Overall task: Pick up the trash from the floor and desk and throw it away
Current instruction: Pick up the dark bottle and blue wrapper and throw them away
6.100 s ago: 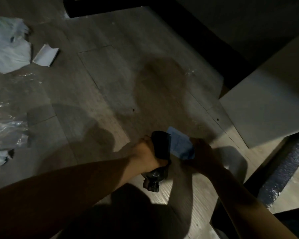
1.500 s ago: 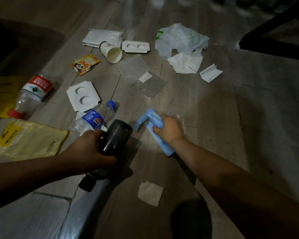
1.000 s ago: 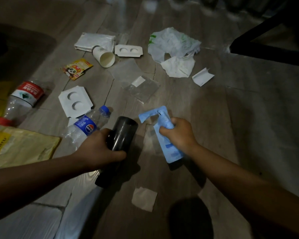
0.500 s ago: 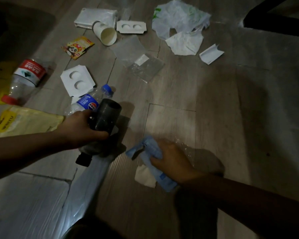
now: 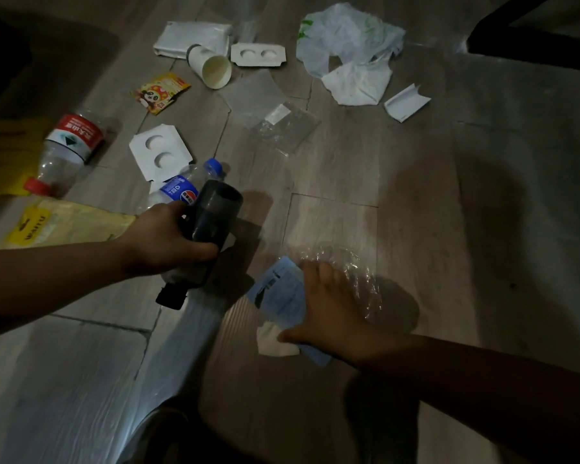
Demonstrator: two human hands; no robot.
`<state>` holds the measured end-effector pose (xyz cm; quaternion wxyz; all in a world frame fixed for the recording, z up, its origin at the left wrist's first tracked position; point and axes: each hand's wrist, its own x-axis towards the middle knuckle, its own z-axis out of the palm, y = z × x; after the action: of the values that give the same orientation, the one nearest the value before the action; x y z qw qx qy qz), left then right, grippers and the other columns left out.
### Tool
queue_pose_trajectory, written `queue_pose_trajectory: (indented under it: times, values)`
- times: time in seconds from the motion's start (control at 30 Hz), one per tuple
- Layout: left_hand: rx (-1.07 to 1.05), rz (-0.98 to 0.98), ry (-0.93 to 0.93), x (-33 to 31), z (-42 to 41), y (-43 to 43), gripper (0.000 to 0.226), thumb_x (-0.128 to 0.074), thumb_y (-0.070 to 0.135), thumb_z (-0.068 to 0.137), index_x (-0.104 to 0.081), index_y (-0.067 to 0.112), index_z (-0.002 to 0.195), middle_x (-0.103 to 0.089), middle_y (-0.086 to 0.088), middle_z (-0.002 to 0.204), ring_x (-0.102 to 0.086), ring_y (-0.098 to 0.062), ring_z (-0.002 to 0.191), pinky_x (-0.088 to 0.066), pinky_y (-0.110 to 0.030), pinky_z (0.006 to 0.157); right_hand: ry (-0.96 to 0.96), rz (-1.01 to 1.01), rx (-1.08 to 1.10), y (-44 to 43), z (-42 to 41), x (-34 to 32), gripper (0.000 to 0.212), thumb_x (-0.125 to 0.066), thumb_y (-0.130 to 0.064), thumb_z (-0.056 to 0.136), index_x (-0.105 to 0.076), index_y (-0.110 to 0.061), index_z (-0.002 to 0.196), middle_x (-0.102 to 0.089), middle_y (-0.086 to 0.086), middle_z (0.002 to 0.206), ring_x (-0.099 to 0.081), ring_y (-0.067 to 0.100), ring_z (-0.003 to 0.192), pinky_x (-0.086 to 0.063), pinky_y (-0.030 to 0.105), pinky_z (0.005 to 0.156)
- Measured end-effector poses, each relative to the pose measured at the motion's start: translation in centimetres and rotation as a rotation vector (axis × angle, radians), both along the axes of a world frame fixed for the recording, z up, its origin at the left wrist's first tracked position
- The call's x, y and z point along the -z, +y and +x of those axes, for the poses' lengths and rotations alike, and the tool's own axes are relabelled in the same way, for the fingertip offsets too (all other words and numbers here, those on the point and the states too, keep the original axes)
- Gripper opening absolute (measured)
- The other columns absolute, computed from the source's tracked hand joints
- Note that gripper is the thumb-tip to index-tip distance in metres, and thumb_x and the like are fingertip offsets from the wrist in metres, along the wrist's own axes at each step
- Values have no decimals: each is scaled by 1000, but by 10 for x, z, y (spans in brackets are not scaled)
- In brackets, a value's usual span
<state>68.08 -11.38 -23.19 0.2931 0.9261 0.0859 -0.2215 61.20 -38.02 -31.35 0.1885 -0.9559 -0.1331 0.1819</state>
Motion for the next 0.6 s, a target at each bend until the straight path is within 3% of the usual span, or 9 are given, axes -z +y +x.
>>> queue_pose_trajectory:
  times: [0.13, 0.23, 0.4, 0.53, 0.57, 0.6]
  values:
    - [4, -42, 28, 0, 1, -1, 60, -79, 34, 70, -49, 23, 120, -57, 8, 93, -55, -3, 80, -40, -17, 59, 26, 61, 2, 1, -1, -1, 97, -81, -54, 55, -33, -21, 133, -40, -2, 125, -41, 15, 112, -42, 31, 94]
    - [-9, -54, 50, 0, 2, -2, 63, -79, 34, 70, -47, 22, 124, -52, 14, 88, -54, -4, 79, -40, -17, 58, 97, 217, 64, 2, -5, -2, 68, -81, -34, 64, -45, -16, 119, -51, -1, 113, -54, 14, 100, -43, 23, 76]
    - [15, -32, 20, -2, 3, -9, 66, -79, 35, 71, -48, 18, 127, -57, 5, 95, -57, -10, 83, -40, -18, 60, 239, 319, 86, 1, 6, 1, 29, -73, -15, 76, -61, -7, 101, -61, 4, 91, -59, 14, 83, -47, 25, 71]
    - [37, -54, 13, -5, 4, -12, 64, -76, 35, 73, -48, 18, 127, -59, -1, 105, -58, -14, 90, -41, -19, 64, 359, 265, 83, -6, 26, -4, 26, -75, -13, 74, -66, -6, 97, -69, 11, 97, -58, 2, 66, -43, 3, 53]
    - [36, -60, 16, -6, 4, -12, 63, -76, 35, 73, -48, 18, 127, -59, -2, 107, -58, -14, 91, -41, -19, 65, 352, 418, 112, -11, 33, -3, 21, -76, -10, 72, -65, -5, 90, -70, 11, 95, -57, -8, 66, -41, -1, 58]
    - [35, -64, 21, -6, 4, -12, 64, -76, 36, 73, -47, 18, 127, -59, -2, 107, -58, -15, 92, -40, -19, 65, 409, 455, -7, -6, 30, -24, 17, -76, -6, 73, -62, -6, 82, -70, 7, 89, -56, -12, 66, -38, -2, 66]
